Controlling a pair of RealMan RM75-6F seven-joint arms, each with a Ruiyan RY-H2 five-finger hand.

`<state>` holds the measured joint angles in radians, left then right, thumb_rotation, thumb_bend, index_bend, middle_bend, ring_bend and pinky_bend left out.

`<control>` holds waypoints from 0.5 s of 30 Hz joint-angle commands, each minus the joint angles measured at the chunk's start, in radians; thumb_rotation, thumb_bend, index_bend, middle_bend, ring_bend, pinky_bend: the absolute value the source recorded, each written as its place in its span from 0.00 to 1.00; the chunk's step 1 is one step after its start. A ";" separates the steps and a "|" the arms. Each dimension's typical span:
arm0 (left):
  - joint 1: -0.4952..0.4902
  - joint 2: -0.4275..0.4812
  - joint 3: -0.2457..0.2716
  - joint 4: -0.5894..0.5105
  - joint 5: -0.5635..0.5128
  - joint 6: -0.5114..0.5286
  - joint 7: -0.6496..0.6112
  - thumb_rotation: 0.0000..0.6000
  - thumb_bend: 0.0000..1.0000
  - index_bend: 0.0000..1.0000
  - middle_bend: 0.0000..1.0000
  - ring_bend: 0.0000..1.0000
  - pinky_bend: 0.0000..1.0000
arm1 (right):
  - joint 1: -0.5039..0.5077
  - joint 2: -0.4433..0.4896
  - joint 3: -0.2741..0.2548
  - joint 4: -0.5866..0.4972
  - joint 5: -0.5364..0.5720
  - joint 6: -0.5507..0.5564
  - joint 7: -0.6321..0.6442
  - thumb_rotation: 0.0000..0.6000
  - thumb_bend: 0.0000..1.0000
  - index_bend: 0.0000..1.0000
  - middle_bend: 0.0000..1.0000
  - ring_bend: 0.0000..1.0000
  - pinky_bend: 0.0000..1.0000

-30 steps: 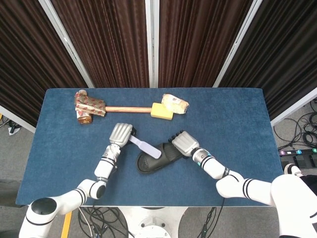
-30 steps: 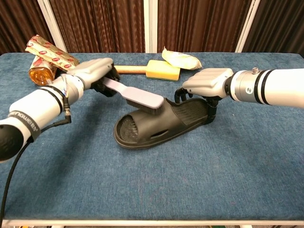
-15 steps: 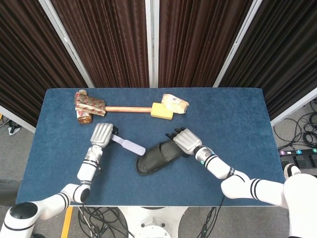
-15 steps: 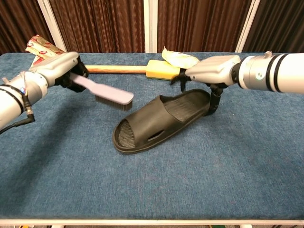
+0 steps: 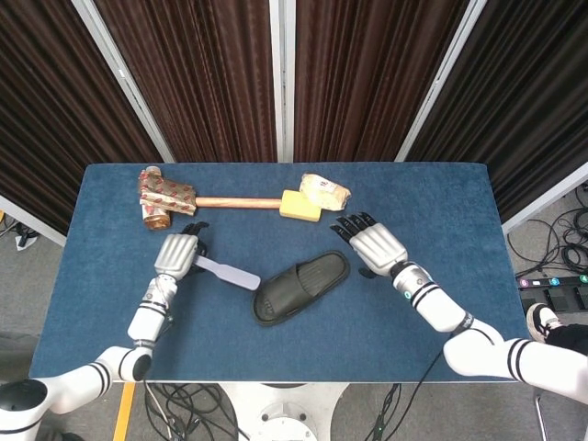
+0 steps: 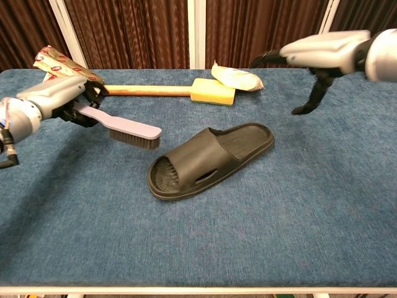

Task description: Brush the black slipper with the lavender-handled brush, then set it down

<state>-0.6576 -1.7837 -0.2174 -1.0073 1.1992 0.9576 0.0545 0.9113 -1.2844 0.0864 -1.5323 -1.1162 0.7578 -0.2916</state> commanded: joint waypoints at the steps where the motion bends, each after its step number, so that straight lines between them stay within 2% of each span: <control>1: 0.012 0.037 -0.002 -0.045 -0.033 -0.005 0.058 0.40 0.21 0.12 0.05 0.00 0.21 | -0.041 0.053 -0.005 -0.040 -0.022 0.040 0.031 1.00 0.14 0.00 0.01 0.00 0.06; 2: 0.015 0.041 -0.005 -0.050 -0.039 -0.001 0.063 0.40 0.15 0.11 0.04 0.00 0.19 | -0.051 0.067 -0.007 -0.048 -0.027 0.050 0.038 1.00 0.14 0.00 0.01 0.00 0.06; 5: 0.018 0.057 -0.007 -0.060 -0.049 -0.001 0.081 0.40 0.05 0.10 0.03 0.00 0.16 | -0.084 0.109 -0.015 -0.074 -0.050 0.078 0.063 1.00 0.14 0.00 0.02 0.00 0.06; 8: 0.021 0.082 0.001 -0.080 -0.049 -0.001 0.106 0.42 0.02 0.09 0.03 0.00 0.16 | -0.118 0.147 -0.025 -0.092 -0.075 0.106 0.092 1.00 0.14 0.00 0.02 0.00 0.06; 9: 0.023 0.093 0.004 -0.092 -0.049 -0.002 0.112 0.46 0.02 0.09 0.03 0.00 0.16 | -0.130 0.158 -0.028 -0.095 -0.083 0.115 0.102 1.00 0.14 0.00 0.03 0.00 0.06; 11: 0.027 0.127 0.017 -0.124 -0.056 -0.015 0.146 0.65 0.02 0.09 0.03 0.00 0.16 | -0.158 0.183 -0.035 -0.100 -0.098 0.137 0.126 1.00 0.14 0.00 0.03 0.00 0.06; 15: 0.048 0.211 0.029 -0.220 -0.069 -0.017 0.171 0.92 0.01 0.09 0.03 0.00 0.16 | -0.221 0.236 -0.053 -0.116 -0.136 0.194 0.178 1.00 0.14 0.00 0.04 0.00 0.06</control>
<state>-0.6248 -1.6212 -0.1990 -1.1748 1.1390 0.9391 0.2042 0.7161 -1.0682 0.0444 -1.6382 -1.2316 0.9255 -0.1359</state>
